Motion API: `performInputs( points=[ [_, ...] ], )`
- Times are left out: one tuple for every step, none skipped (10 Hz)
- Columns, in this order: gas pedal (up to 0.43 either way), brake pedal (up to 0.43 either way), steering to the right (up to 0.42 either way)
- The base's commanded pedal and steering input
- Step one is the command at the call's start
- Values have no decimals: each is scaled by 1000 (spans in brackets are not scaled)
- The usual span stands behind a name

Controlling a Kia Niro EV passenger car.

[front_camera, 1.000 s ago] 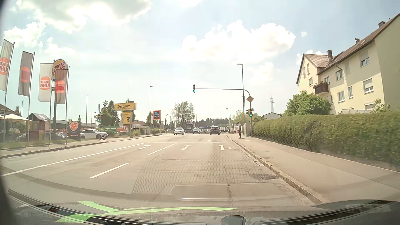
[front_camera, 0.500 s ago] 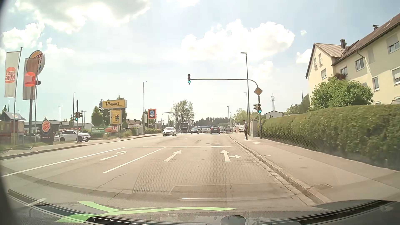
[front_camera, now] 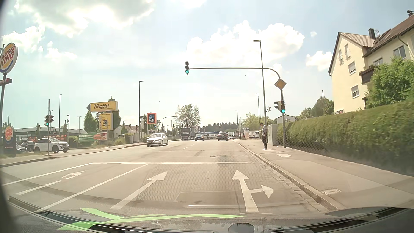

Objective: Follow the waypoints while adhering to traffic rules and regulations

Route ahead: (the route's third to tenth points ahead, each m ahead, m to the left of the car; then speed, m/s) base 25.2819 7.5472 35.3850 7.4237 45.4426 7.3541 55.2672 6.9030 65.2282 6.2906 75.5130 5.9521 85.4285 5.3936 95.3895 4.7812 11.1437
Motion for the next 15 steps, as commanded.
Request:
performInputs(
  points=[
    [197, 0, -5],
    [197, 0, -6],
    [197, 0, -6],
    [197, 0, -5],
    [197, 0, -3],
    [189, 0, -3],
    [189, 0, -3],
    [189, 0, -3],
    [189, 0, -3],
    [197, 0, -3],
    [197, 0, -3],
    [197, 0, -3],
    [197, 0, -2],
    [197, 0, -3],
    [197, 0, -3]
  ],
)
